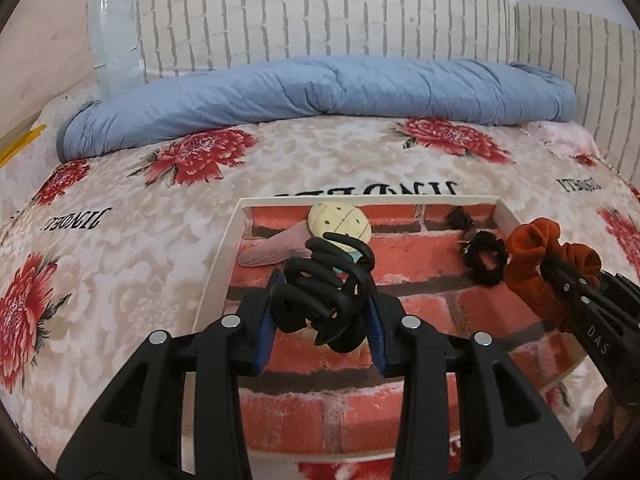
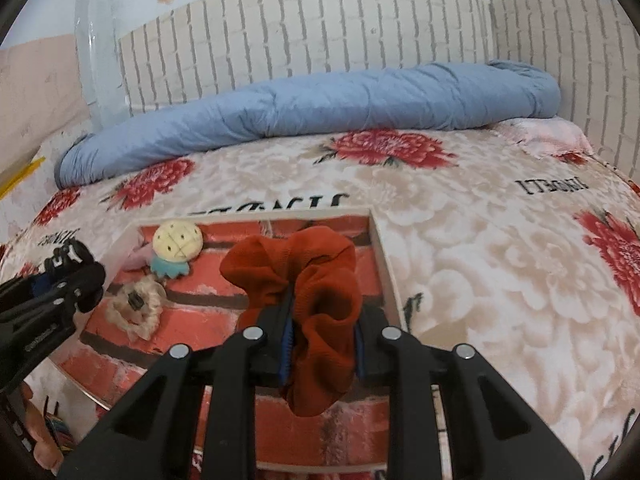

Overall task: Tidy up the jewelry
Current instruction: 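Carry the black claw clip and orange scrunchie into the tray and lower them, then open both tools to release the clip and scrunchie in the tray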

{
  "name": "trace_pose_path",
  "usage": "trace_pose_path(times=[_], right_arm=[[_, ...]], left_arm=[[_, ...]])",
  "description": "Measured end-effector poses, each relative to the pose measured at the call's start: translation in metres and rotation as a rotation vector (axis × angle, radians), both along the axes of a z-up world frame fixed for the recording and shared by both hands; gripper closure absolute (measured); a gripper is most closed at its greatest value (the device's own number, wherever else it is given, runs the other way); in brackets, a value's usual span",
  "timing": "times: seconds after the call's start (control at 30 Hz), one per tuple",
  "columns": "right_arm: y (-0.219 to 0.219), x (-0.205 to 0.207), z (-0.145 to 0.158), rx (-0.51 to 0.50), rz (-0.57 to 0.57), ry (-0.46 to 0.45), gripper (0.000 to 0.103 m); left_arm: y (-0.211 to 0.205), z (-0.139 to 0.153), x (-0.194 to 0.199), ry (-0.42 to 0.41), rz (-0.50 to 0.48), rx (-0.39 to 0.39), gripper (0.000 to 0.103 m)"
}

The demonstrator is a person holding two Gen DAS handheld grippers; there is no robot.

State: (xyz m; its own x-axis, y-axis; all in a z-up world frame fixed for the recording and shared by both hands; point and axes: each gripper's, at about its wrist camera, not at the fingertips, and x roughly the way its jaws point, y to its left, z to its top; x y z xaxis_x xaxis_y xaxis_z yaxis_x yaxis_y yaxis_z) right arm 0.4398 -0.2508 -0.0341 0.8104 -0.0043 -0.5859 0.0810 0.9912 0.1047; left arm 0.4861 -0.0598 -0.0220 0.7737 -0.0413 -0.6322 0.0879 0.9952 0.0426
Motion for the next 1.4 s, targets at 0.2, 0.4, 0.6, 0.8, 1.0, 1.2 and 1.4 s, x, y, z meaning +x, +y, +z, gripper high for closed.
trace_pose_path(times=[0.2, 0.4, 0.6, 0.8, 1.0, 1.2, 1.4], right_arm=[[0.000, 0.006, -0.005, -0.009, -0.006, 0.010, 0.080], [0.004, 0.009, -0.012, -0.016, -0.001, 0.025, 0.080], [0.001, 0.012, -0.018, -0.006, -0.012, 0.039, 0.080], [0.001, 0.016, -0.026, -0.019, -0.019, 0.060, 0.079], [-0.001, 0.022, -0.033, -0.012, -0.019, 0.096, 0.079], [-0.002, 0.025, -0.039, -0.001, -0.017, 0.130, 0.073], [-0.004, 0.021, -0.033, 0.006, -0.020, 0.102, 0.061]], left_arm=[[-0.002, -0.010, 0.005, 0.017, -0.016, -0.011, 0.066], [0.001, -0.017, 0.008, 0.041, -0.007, -0.020, 0.066], [0.005, -0.025, 0.014, 0.074, 0.004, -0.036, 0.066], [0.004, -0.029, 0.017, 0.092, 0.019, -0.019, 0.066], [0.004, -0.036, 0.022, 0.127, 0.024, -0.009, 0.066], [0.004, -0.040, 0.023, 0.153, 0.023, -0.016, 0.064], [0.005, -0.034, 0.020, 0.134, 0.030, -0.021, 0.047]])
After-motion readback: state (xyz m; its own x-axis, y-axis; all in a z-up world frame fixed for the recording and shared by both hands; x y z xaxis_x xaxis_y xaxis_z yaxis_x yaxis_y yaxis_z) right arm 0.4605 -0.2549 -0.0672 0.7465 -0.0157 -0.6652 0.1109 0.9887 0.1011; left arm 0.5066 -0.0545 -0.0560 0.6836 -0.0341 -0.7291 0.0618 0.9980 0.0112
